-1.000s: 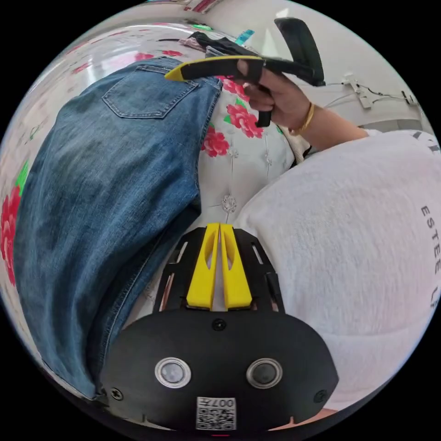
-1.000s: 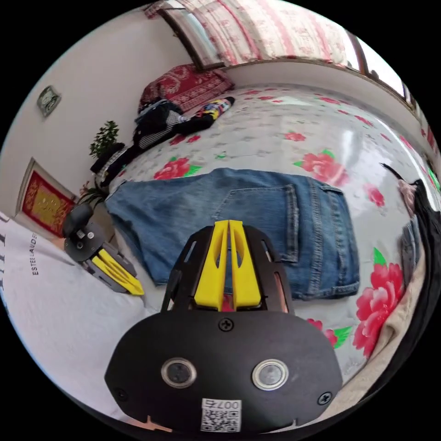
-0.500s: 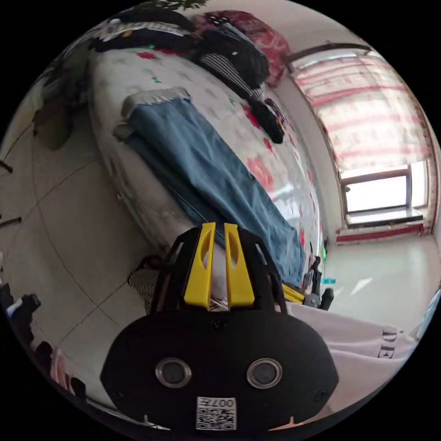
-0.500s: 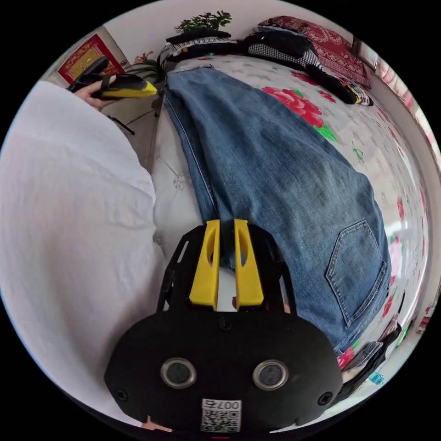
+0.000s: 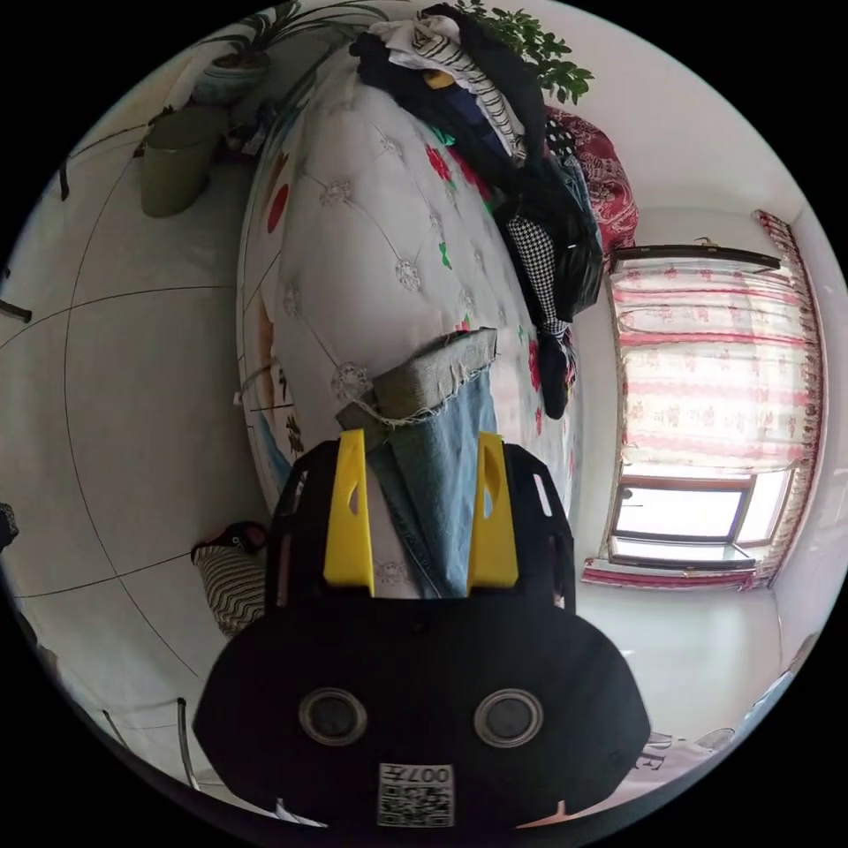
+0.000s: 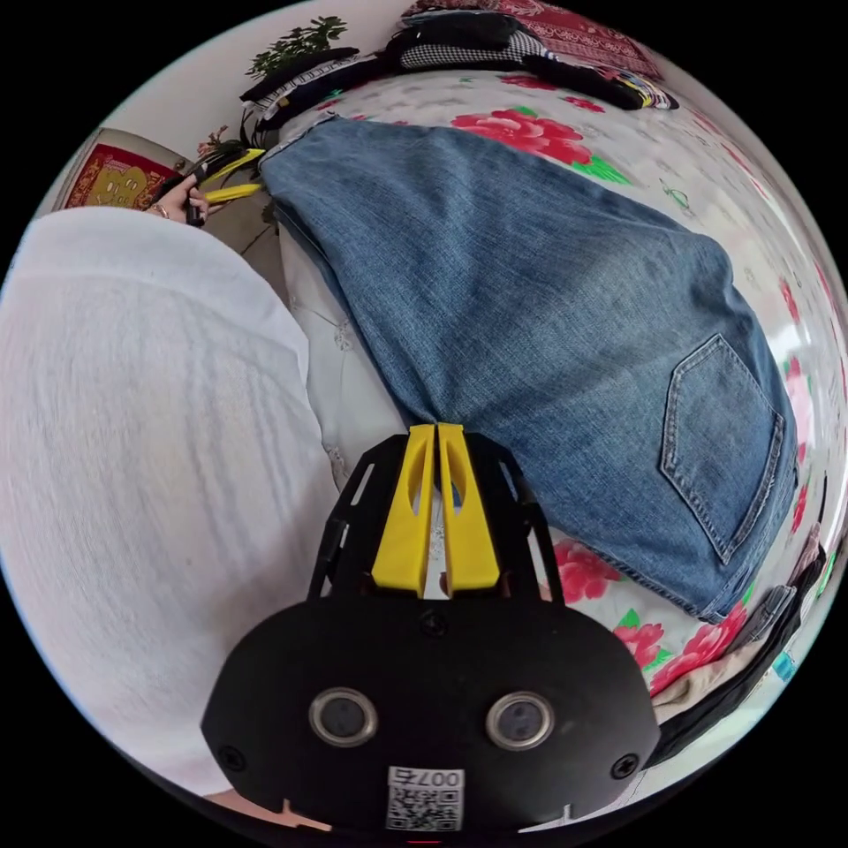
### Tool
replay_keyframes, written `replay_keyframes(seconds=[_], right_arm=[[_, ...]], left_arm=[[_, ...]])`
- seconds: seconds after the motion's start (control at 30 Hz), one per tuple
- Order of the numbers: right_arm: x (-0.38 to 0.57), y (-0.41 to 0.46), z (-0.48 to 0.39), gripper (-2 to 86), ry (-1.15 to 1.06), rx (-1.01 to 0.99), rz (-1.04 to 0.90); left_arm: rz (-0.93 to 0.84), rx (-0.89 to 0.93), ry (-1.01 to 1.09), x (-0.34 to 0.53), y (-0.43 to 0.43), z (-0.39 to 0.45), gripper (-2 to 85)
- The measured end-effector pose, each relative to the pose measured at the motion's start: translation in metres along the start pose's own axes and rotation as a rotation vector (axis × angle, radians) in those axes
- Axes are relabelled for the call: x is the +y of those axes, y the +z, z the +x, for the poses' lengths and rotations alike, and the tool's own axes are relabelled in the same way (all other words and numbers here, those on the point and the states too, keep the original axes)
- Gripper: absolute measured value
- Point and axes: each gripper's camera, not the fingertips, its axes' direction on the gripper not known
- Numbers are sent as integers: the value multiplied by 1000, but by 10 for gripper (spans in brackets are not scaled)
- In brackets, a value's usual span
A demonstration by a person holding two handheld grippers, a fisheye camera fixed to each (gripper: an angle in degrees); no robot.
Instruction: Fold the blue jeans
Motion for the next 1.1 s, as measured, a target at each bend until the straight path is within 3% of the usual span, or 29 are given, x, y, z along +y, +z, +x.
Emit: replay_keyframes(seconds=[0.2, 0.37, 0.47, 0.53, 0.63, 0.7, 0.9, 0.97, 1.1], right_arm=[[2, -1, -3, -2, 34, 51, -5], [12, -6, 21, -2, 199, -58, 67], [27, -24, 30, -2, 271, -148, 204], [37, -25, 37, -2, 312, -223, 260], [55, -15, 48, -2, 377, -327, 306], [64, -16, 48, -2, 384, -350, 341], [95, -27, 54, -3, 410, -354, 408], [107, -32, 58, -3, 449, -339, 447], [135, -41, 71, -3, 537, -334, 538]], left_arm=[[-64, -192, -4, -17, 1, -3, 87], [16, 39, 15, -18, -35, -11, 14], [107, 44, 47, -18, -61, -23, 4], [103, 1, -32, -18, -61, -52, 2], [123, 134, -215, -6, -62, -95, -1], [143, 145, -170, -2, -67, -85, -2], [87, 136, 251, 1, -79, 46, -1], [5, 108, 542, 25, -67, 142, -1], [-172, 83, 930, 99, -15, 271, 2]])
